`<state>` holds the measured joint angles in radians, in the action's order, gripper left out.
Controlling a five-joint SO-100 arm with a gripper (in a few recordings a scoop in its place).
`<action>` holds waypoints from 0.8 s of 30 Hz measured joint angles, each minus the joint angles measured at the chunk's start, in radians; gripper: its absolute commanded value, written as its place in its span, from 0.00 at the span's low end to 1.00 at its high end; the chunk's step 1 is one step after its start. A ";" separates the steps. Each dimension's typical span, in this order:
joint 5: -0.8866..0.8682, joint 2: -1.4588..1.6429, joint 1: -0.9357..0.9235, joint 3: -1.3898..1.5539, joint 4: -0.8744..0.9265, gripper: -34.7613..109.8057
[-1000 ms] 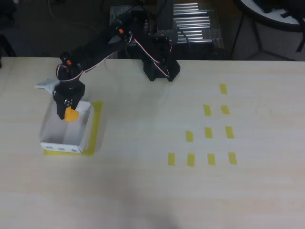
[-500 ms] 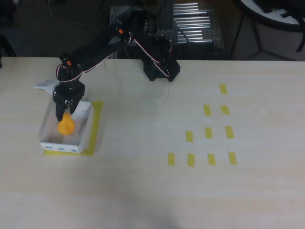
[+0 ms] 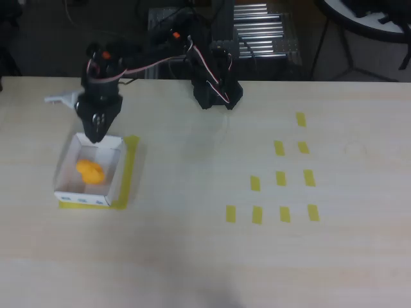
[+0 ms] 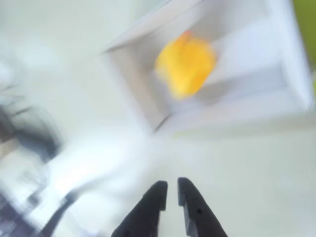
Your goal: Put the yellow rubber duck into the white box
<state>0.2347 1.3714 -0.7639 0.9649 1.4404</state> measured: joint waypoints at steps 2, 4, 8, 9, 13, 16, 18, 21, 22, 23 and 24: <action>-0.011 0.066 0.029 -0.014 0.025 0.24; -0.020 0.135 0.058 -0.014 0.041 0.24; -0.043 0.293 0.123 -0.009 0.055 0.24; -0.052 0.339 0.146 0.000 0.055 0.24; -0.123 0.534 0.236 0.087 0.021 0.24; -0.198 0.683 0.327 0.199 -0.051 0.24; -0.255 0.787 0.393 0.284 -0.120 0.25; -0.322 0.948 0.488 0.414 -0.239 0.25; -0.339 1.000 0.518 0.456 -0.276 0.24; -0.357 1.051 0.552 0.499 -0.319 0.24; -0.374 1.100 0.584 0.541 -0.357 0.24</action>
<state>-0.1396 2.4712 -0.1795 1.5064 1.0830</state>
